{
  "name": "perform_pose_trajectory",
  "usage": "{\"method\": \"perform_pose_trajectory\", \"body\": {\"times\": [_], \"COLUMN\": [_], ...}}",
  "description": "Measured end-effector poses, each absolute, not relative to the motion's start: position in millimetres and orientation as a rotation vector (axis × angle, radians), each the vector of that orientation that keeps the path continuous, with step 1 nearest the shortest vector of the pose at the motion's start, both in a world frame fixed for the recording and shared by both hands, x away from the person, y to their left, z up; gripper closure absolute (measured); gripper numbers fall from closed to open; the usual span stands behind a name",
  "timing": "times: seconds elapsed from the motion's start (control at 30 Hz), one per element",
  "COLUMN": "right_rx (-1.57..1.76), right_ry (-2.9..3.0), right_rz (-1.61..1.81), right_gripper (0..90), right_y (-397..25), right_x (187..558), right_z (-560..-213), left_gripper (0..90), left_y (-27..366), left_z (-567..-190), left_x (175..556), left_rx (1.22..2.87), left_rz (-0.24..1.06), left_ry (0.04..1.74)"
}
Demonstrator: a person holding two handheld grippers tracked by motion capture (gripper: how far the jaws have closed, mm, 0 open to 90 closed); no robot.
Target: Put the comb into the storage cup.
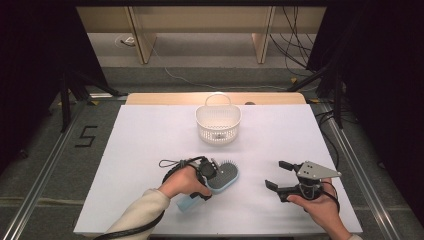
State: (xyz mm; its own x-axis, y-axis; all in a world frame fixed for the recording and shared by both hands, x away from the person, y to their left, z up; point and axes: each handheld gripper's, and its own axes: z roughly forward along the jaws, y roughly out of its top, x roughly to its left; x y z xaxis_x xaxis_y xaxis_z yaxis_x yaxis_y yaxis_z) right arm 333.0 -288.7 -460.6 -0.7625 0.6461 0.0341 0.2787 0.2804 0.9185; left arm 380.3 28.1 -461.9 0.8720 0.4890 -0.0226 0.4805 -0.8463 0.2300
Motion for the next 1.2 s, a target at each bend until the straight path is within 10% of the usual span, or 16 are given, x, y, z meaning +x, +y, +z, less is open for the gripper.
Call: {"method": "perform_pose_trajectory", "body": {"times": [1.2], "right_rx": [0.841], "right_ry": [2.215], "right_rz": [1.465], "right_gripper": [15.6], "right_y": [-288.7], "right_x": [332.7], "right_z": [-460.9], "left_gripper": [69.6], "left_y": [12.2], "left_z": [-457.8], "left_x": [377.1], "left_rx": [2.889], "left_rz": [0.034], "left_ry": [0.846]}}
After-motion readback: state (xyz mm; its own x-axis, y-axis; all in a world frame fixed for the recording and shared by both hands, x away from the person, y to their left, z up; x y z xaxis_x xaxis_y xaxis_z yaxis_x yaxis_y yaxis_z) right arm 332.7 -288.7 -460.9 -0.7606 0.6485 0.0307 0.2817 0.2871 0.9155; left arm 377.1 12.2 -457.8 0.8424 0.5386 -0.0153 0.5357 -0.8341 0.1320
